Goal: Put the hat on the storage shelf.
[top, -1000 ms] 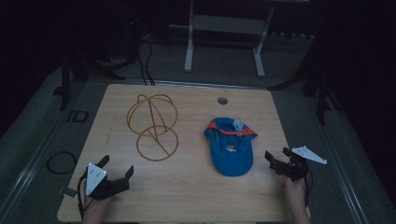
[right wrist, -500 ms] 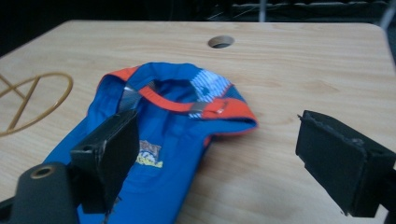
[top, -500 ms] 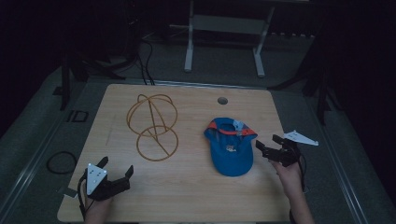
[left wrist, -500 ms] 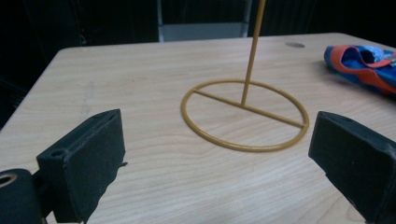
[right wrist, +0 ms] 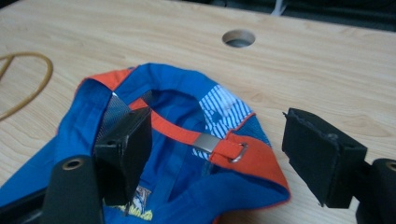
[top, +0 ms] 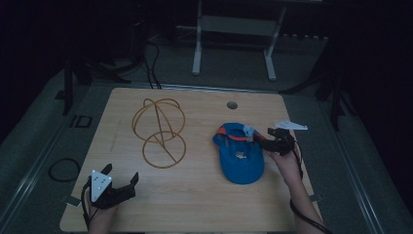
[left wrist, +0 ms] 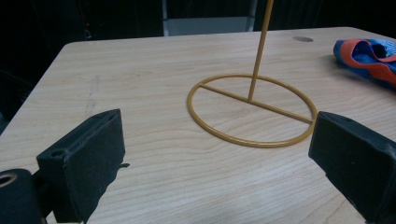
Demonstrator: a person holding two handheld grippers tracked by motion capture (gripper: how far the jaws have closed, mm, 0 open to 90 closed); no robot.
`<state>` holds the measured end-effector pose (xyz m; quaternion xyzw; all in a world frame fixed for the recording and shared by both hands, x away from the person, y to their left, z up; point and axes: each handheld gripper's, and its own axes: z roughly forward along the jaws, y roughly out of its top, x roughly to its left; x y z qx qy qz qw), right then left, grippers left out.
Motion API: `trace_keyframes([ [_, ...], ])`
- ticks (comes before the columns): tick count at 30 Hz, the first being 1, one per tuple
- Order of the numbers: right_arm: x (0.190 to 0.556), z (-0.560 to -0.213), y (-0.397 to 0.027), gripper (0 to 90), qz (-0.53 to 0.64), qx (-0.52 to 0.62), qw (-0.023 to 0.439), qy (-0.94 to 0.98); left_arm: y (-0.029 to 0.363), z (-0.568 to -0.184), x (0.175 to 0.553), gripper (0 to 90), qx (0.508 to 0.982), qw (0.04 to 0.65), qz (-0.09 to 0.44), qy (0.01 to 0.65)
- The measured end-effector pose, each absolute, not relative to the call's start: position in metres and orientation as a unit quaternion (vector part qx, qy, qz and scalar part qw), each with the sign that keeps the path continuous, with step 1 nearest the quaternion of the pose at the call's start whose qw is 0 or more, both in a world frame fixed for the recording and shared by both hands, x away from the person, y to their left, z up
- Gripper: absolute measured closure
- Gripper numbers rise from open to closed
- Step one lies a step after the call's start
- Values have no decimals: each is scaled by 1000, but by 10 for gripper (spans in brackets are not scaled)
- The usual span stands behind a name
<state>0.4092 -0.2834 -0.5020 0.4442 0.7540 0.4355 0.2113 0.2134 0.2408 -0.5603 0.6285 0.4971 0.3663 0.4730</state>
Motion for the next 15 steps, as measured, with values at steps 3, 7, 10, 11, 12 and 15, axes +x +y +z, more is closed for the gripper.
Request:
trace_keyframes([
  [3, 416, -504, -280, 263, 429, 445, 210, 758, 241, -560, 213, 41, 627, 476, 365, 496],
  [7, 434, -508, -275, 262, 433, 459, 194, 751, 240, -560, 214, 41, 631, 474, 364, 496],
  [10, 445, -509, -271, 263, 421, 463, 194, 755, 239, -559, 214, 42, 632, 475, 360, 496],
  [11, 449, -510, -269, 263, 416, 464, 193, 758, 238, -559, 213, 45, 632, 477, 359, 494],
  [12, 453, -510, -267, 263, 409, 465, 195, 760, 237, -558, 214, 46, 633, 478, 359, 491],
  [15, 460, -513, -263, 263, 395, 459, 198, 771, 236, -558, 214, 46, 635, 478, 359, 489],
])
